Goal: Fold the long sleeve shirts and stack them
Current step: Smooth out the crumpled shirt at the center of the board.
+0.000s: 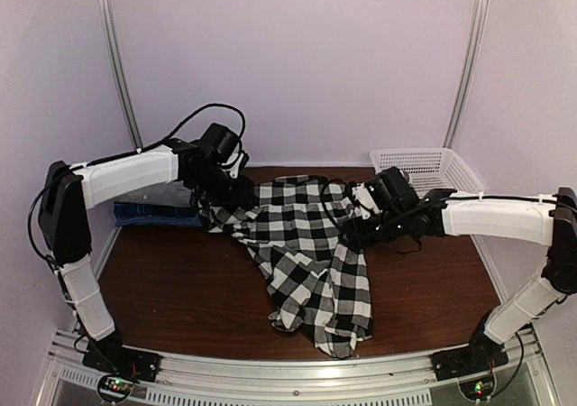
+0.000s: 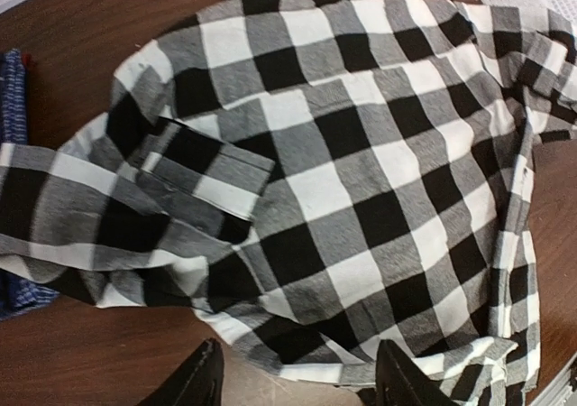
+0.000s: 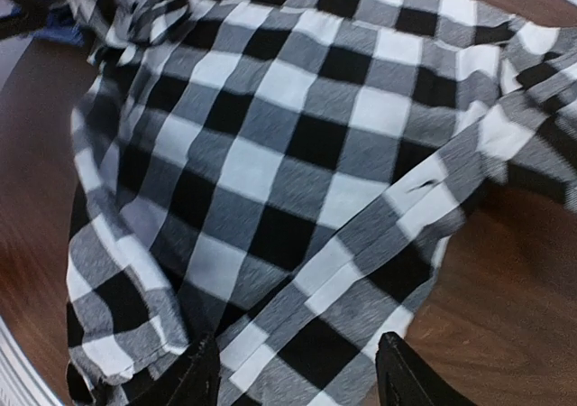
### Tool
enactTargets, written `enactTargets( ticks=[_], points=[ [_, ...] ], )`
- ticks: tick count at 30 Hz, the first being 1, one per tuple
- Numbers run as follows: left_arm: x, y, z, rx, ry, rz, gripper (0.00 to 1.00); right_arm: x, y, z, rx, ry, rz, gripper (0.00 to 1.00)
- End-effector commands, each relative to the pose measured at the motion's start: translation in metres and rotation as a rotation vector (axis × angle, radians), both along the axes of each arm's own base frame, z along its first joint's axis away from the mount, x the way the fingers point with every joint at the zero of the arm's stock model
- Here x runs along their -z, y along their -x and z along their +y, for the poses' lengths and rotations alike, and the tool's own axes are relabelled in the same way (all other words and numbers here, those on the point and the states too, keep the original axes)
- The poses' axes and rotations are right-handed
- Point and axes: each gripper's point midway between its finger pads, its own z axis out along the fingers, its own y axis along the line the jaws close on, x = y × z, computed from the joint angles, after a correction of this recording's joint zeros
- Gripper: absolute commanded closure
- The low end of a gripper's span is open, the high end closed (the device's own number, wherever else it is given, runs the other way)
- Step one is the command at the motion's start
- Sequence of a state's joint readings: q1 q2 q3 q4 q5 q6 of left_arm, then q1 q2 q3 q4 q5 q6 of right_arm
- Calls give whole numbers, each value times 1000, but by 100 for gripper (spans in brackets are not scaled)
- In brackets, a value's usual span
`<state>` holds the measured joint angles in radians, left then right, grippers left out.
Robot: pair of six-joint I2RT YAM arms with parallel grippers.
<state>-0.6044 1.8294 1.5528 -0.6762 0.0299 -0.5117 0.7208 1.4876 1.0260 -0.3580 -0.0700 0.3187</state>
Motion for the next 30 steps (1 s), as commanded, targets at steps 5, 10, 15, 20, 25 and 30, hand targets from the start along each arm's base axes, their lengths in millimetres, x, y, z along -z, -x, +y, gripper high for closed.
enactTargets(
  ticks=[5, 10, 15, 20, 25, 30],
  points=[
    [8, 31, -9, -29, 112, 16, 42, 29, 62, 64, -212, -134, 64, 39],
    [4, 46, 3, -47, 136, 6, 43, 50, 58, 74, -228, -110, 60, 38],
    [3, 63, 16, -66, 152, 2, 43, 70, 56, 79, -239, -88, 89, 43],
    [-1, 74, 26, -81, 163, -13, 43, 65, 61, 85, -254, -125, 100, 71],
    [-11, 76, 30, -82, 178, -38, 43, 34, 63, 87, -256, -162, 63, 100],
    [-24, 76, 31, -79, 193, -69, 43, -19, 71, 88, -263, -250, 19, 100]
  ],
)
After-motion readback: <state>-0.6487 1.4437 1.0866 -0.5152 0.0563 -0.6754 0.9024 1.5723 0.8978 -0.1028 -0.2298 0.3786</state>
